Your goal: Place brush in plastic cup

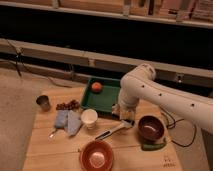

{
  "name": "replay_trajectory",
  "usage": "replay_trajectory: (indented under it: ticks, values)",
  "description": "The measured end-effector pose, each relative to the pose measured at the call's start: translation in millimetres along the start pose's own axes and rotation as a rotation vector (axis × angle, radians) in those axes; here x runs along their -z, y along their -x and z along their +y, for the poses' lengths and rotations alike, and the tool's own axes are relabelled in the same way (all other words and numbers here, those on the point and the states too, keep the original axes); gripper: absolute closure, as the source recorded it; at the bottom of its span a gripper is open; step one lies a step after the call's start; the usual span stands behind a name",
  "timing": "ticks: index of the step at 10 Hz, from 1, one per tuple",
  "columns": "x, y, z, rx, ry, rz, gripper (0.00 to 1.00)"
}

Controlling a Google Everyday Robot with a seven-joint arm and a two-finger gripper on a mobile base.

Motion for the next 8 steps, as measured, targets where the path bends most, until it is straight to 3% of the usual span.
replay_trajectory:
  ticks: [3,8]
  values:
    - [15.7,3.8,-17.5,0.014,-0.004,-0.008,1.00]
    - [10.4,8.4,-62.1,0.043,0.028,-0.024,1.00]
